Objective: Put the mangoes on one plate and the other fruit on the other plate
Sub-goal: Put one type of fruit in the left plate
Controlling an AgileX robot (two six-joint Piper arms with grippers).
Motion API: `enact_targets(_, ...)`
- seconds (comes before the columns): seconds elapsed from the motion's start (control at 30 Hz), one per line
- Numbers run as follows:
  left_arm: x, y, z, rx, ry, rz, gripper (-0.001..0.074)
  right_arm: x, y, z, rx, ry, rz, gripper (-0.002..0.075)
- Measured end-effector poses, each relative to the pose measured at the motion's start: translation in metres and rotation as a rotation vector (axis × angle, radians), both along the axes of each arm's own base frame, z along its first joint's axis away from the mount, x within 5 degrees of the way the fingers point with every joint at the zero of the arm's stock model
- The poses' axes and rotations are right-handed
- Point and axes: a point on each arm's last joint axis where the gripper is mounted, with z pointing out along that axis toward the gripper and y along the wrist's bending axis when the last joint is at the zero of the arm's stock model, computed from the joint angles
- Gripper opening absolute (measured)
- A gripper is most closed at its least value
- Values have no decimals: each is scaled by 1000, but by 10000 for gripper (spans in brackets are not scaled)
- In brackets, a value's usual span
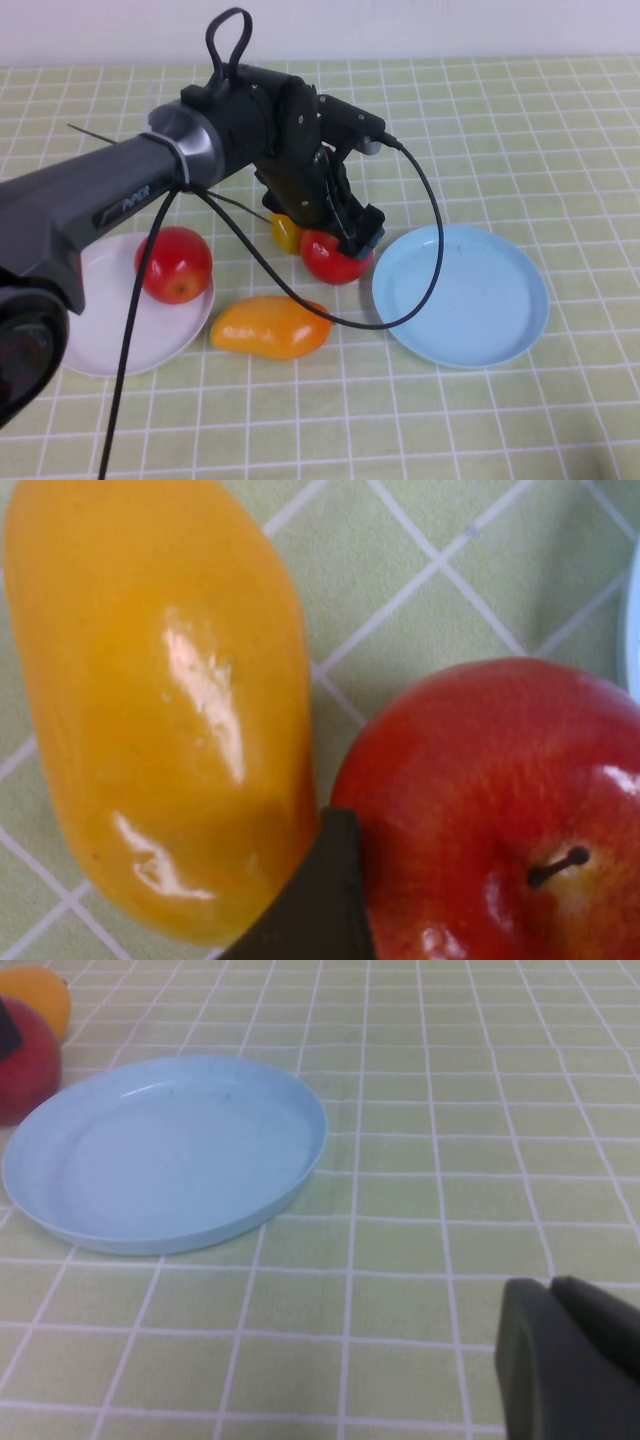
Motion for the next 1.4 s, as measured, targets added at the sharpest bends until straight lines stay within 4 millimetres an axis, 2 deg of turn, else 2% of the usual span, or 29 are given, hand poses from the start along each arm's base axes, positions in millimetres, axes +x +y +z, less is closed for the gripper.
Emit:
enact_targets(0.4, 2, -2, -2, -4, -8, -1, 667, 0, 0, 0, 0, 0, 0, -16)
enact_targets(0.57, 2, -2, -2, -4, -8, -1, 578, 0, 0, 0, 0, 0, 0, -16)
enact_targets(0.73, 2, -1, -1, 1, -4, -2, 577, 0, 0, 0, 0, 0, 0, -16)
enact_targets(0.83, -2, 3, 10, 14, -15, -8, 577, 0, 0, 0, 0, 0, 0, -16)
enact_targets(0.9, -6, 9, 29, 31, -51, -16, 577, 0, 0, 0, 0, 0, 0, -16)
enact_targets(1.03, -21, 30, 81, 76, -166, -22, 577, 0, 0, 0, 0, 0, 0, -16)
enact_targets(1.17, -29, 69, 123, 74, -205, 83, 577, 0, 0, 0, 0, 0, 0, -16)
enact_targets(1.27, -30, 109, 134, 114, -150, 215, 577, 0, 0, 0, 0, 0, 0, -16)
enact_targets(1.4, -29, 148, 126, 166, -56, 366, 577, 0, 0, 0, 0, 0, 0, -16)
